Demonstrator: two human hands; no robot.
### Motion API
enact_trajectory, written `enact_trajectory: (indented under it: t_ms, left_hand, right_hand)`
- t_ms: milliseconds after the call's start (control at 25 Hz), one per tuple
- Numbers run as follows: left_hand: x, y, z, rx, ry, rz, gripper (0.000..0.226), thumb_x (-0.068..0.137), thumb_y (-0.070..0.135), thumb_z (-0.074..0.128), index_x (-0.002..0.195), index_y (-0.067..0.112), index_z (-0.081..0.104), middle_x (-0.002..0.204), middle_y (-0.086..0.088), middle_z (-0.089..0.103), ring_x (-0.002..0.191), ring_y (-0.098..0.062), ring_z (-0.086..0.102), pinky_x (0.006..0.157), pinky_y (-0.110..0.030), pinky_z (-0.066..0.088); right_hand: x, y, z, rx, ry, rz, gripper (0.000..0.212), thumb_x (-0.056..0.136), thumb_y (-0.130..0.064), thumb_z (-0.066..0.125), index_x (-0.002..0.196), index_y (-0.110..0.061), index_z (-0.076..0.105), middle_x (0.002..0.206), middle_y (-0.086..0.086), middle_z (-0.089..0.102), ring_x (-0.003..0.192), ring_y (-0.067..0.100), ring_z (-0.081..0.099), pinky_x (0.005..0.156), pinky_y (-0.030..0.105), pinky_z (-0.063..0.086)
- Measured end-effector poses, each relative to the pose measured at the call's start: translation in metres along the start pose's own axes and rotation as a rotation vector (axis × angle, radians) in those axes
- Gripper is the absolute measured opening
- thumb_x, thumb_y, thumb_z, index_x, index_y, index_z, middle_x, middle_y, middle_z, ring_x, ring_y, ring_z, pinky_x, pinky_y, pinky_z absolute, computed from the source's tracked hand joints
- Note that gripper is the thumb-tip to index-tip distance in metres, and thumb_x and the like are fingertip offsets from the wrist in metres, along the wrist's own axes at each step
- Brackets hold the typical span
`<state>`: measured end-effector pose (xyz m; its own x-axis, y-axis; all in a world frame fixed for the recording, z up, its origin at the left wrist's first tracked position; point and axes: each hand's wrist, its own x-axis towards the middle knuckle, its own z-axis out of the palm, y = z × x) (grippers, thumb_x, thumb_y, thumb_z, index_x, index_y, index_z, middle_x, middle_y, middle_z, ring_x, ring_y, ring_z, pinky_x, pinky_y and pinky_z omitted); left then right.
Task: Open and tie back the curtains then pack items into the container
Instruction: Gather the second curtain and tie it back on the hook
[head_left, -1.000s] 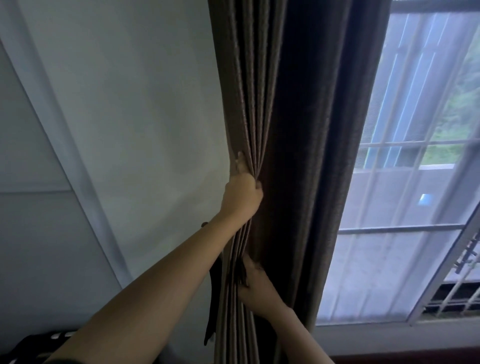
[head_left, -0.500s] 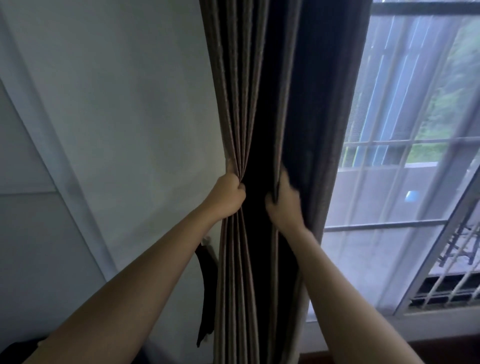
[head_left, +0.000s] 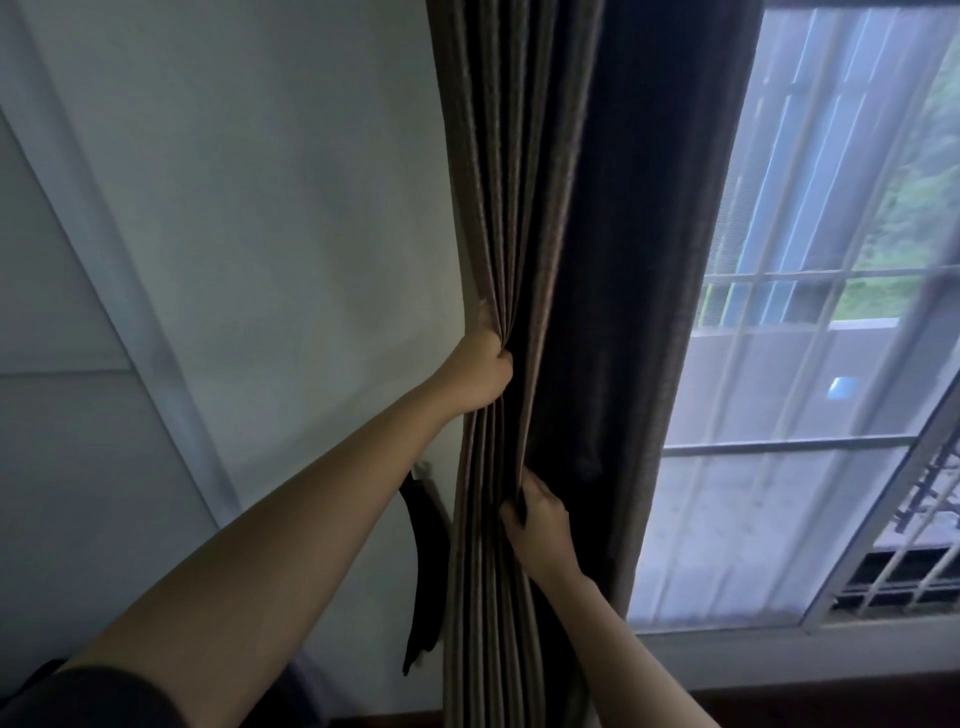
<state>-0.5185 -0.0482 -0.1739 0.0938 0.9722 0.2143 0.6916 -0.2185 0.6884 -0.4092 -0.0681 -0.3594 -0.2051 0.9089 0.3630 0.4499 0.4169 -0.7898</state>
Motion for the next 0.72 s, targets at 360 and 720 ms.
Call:
enact_trajectory:
  t_ms: [360, 720]
  left_hand:
    - [-0.006, 0.002, -0.004, -0.027, -0.153, 0.033, 0.055, 0.095, 0.01, 0.035, 0.148, 0.013, 0.021, 0.135, 0.0, 0.042, 0.099, -0.013, 0.05, 0.072, -0.013, 0.038]
    - [-0.017, 0.019, 0.007, 0.02, -0.068, -0.061, 0.056, 0.081, 0.042, 0.054, 0.114, -0.003, 0.054, 0.115, -0.023, 0.057, 0.098, -0.032, 0.06, 0.08, -0.035, 0.05]
  right_hand:
    - [0.005, -0.001, -0.008, 0.095, -0.18, 0.006, 0.047, 0.086, 0.007, 0.049, 0.13, -0.011, 0.051, 0.121, -0.002, 0.059, 0.117, 0.012, 0.053, 0.09, 0.002, 0.034]
    - [0.005, -0.014, -0.002, -0.062, -0.271, 0.021, 0.024, 0.087, -0.002, 0.05, 0.111, -0.003, 0.056, 0.108, 0.015, 0.065, 0.1, 0.027, 0.061, 0.084, 0.026, 0.046]
